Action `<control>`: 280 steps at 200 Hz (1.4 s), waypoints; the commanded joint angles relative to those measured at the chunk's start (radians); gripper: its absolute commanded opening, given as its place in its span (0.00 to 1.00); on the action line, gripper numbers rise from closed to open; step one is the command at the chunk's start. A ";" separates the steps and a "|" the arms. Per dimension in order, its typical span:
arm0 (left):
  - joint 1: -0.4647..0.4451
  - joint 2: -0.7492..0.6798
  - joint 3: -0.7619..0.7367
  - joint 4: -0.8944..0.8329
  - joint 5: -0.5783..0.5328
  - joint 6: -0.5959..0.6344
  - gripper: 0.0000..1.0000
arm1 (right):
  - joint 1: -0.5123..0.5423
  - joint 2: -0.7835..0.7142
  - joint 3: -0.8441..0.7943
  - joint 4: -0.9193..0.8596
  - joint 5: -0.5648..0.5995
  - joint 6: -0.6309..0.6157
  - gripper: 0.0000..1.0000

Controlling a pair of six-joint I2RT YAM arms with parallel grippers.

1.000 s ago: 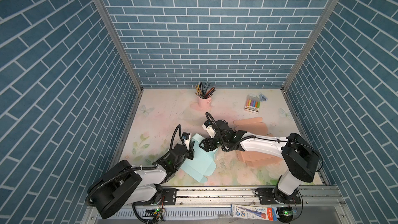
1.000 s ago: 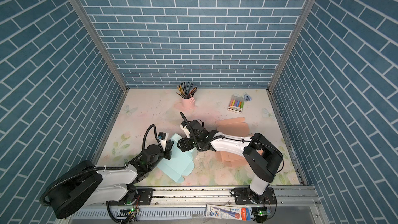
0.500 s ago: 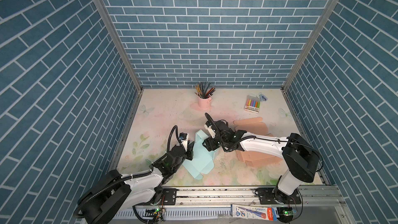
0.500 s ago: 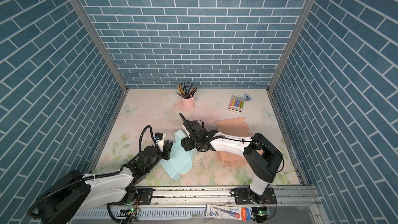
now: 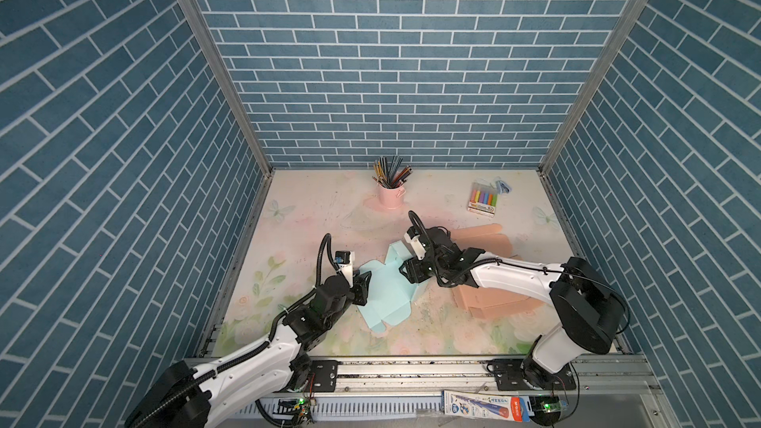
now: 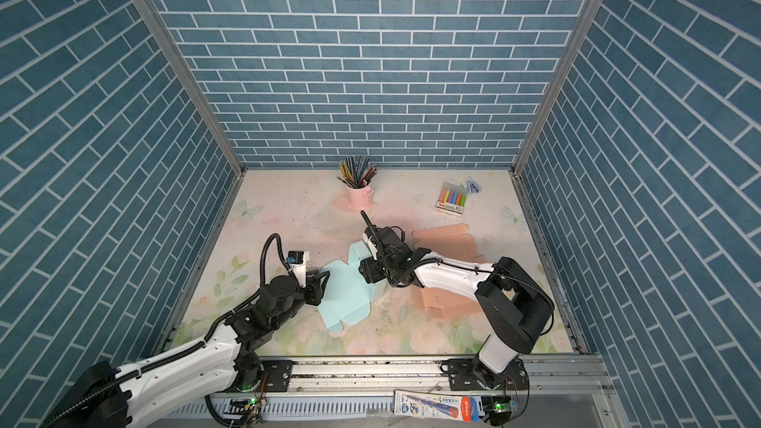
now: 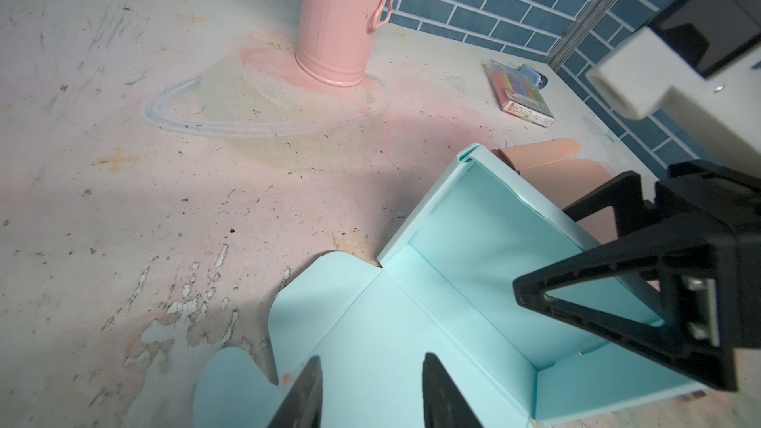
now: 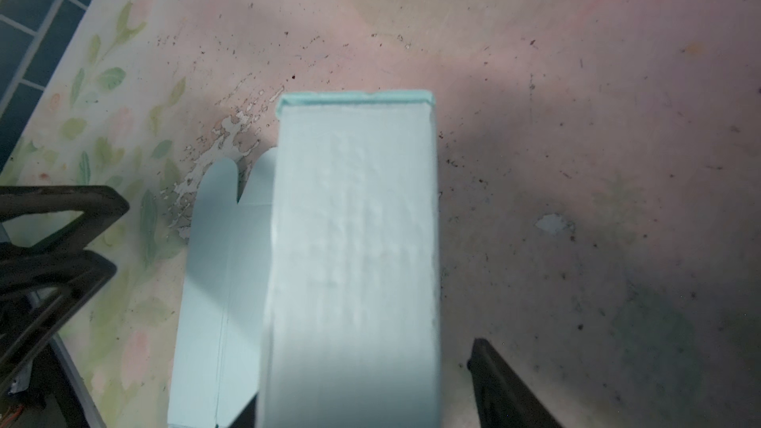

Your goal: Fold the paper box

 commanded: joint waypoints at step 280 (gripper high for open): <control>0.152 0.044 -0.051 0.068 0.310 -0.302 0.68 | -0.150 -0.076 -0.206 0.261 -0.207 0.117 0.60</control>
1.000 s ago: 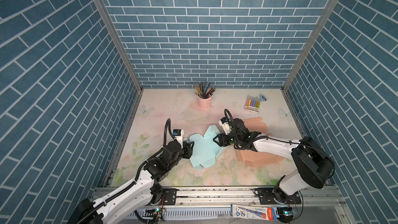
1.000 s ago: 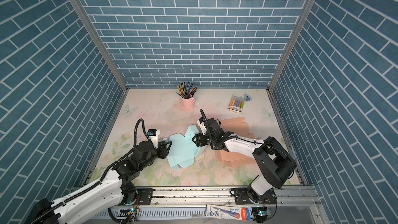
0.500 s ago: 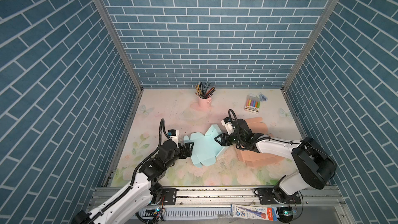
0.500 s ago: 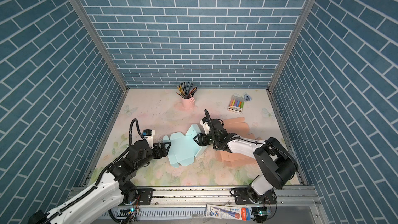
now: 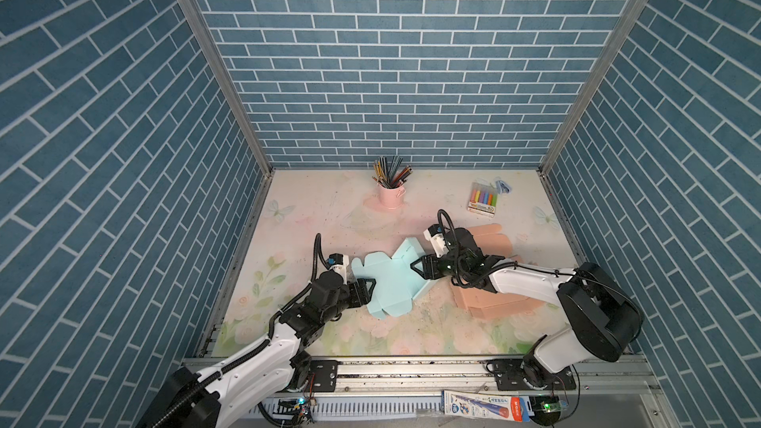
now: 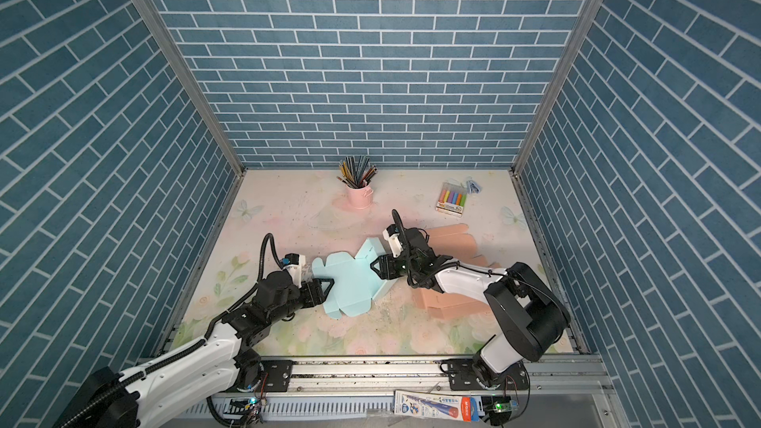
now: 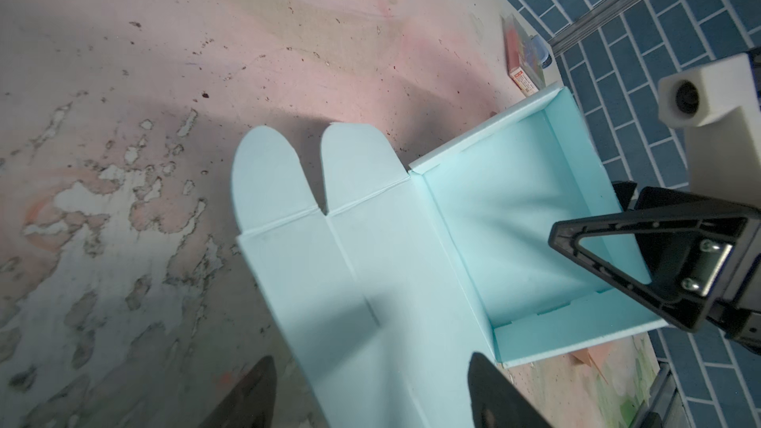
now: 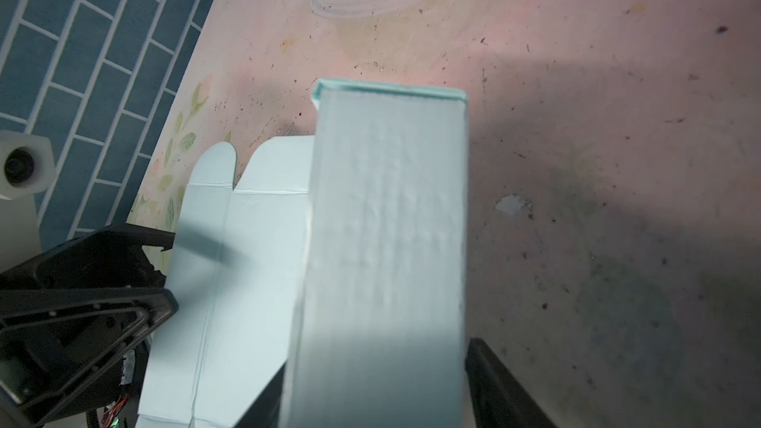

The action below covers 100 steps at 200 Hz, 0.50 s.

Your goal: Fold the paper box

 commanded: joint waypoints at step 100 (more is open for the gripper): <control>0.005 -0.007 -0.093 0.221 -0.034 -0.196 0.37 | -0.003 -0.003 -0.011 0.025 -0.006 0.027 0.60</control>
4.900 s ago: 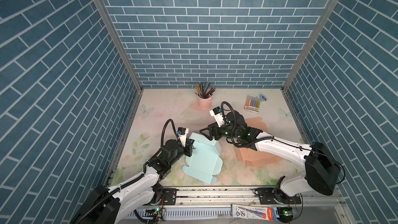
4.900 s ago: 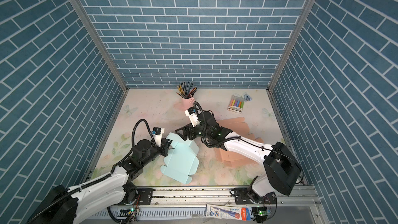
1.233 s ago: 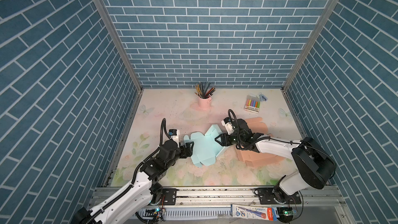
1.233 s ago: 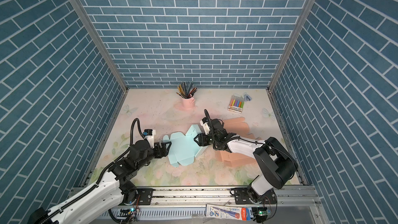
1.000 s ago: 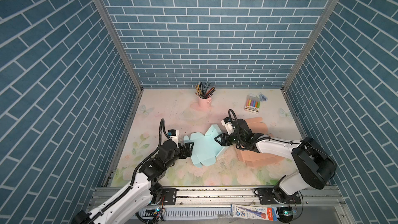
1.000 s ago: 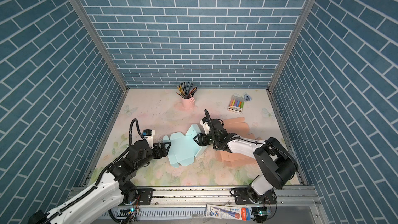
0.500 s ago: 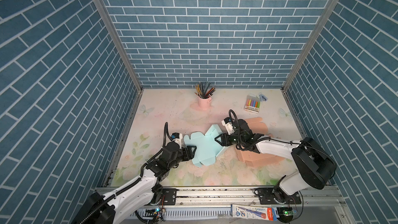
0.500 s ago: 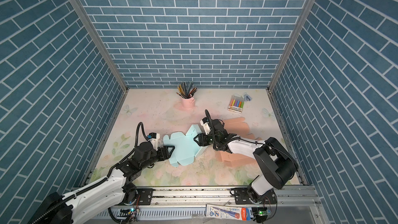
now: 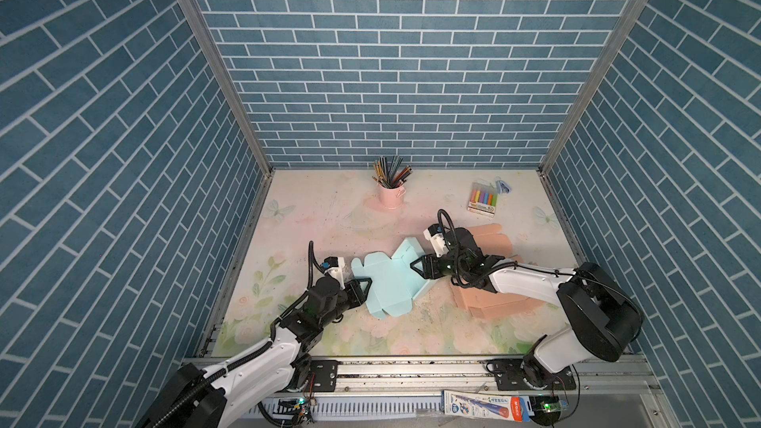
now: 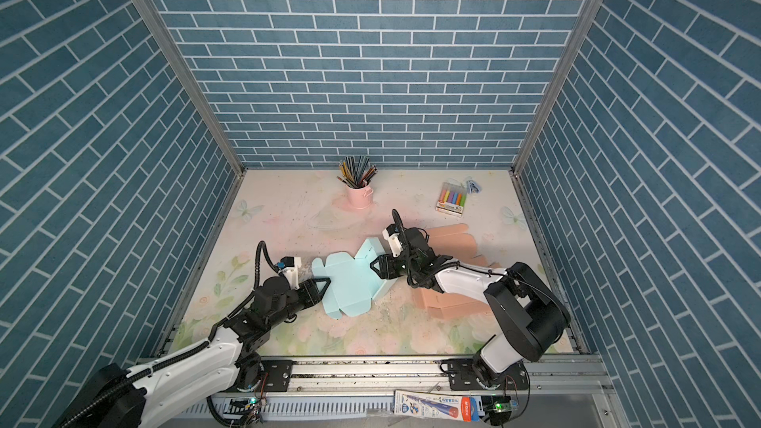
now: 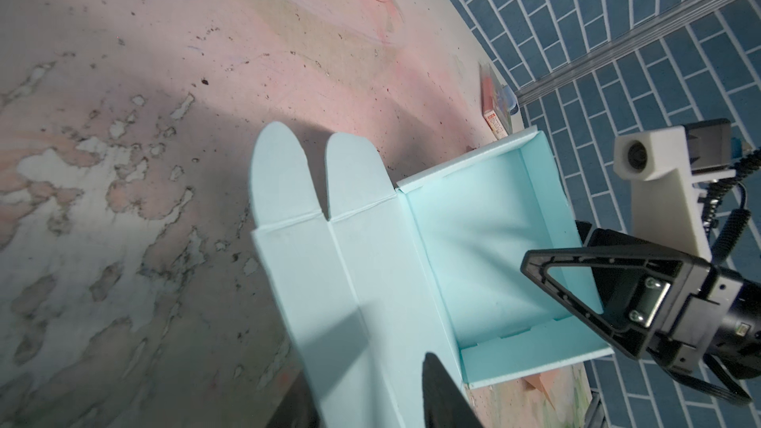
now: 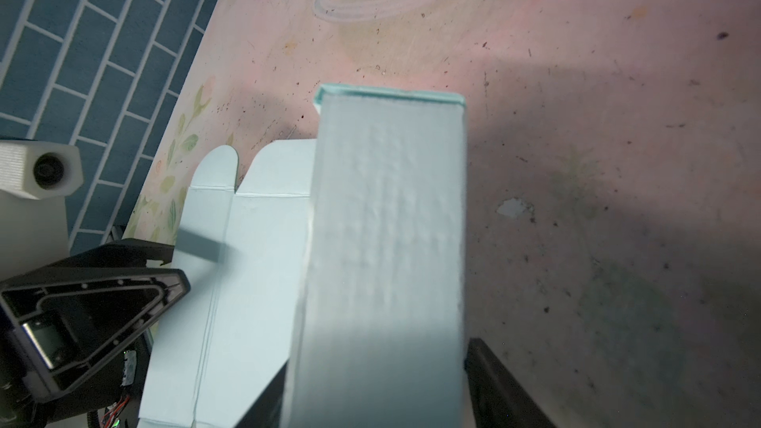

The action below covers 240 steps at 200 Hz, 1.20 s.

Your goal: Fold the paper box

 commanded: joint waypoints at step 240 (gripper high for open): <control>0.006 -0.003 0.005 0.020 -0.075 -0.044 0.10 | 0.012 -0.137 -0.053 0.001 0.015 -0.014 0.88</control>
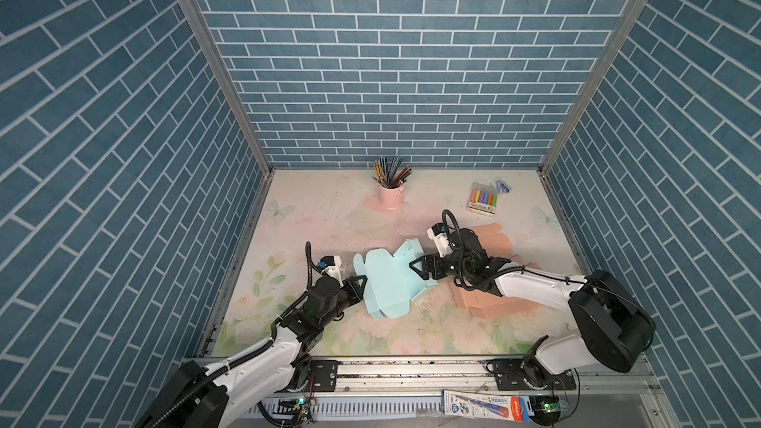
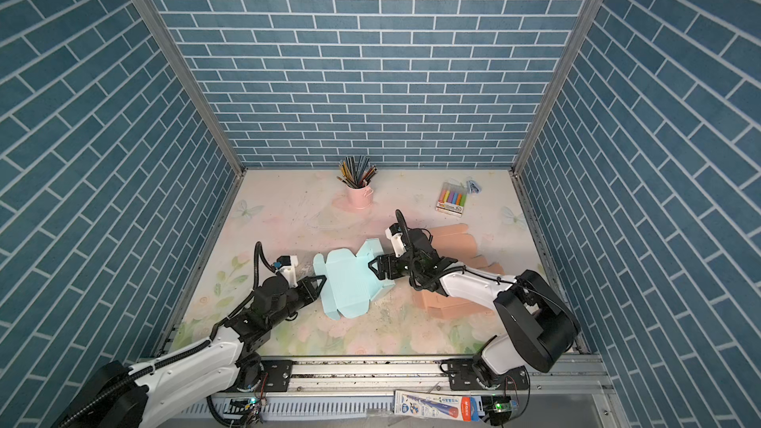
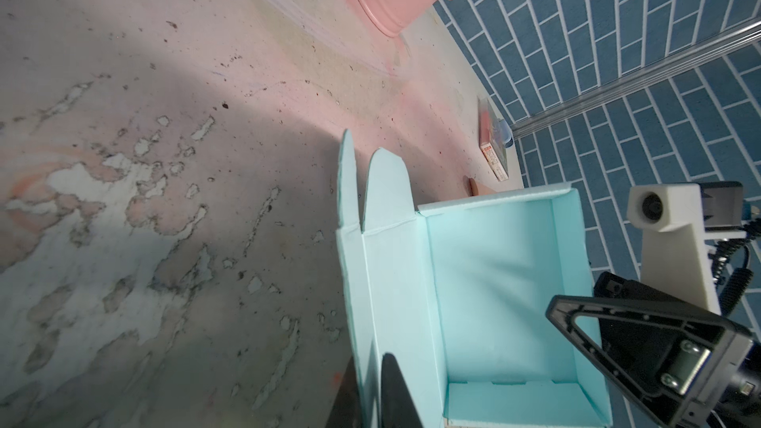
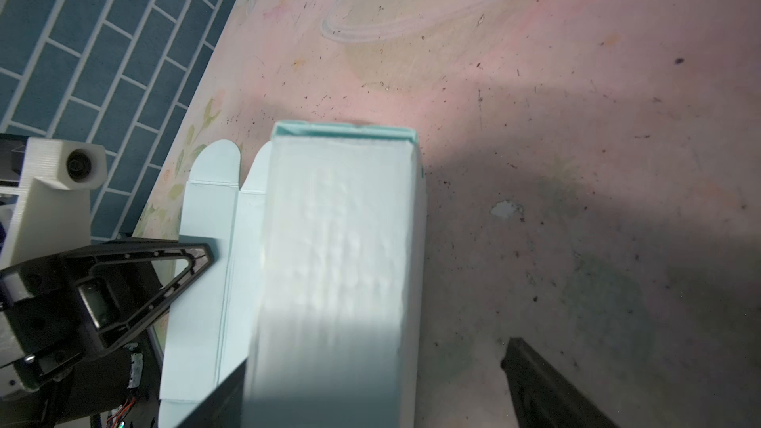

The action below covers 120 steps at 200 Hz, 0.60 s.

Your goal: Fold the paper box

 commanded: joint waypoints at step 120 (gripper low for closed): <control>0.041 -0.113 0.219 -0.349 -0.010 0.298 0.01 | 0.032 -0.370 -0.063 -0.094 0.170 -0.267 0.87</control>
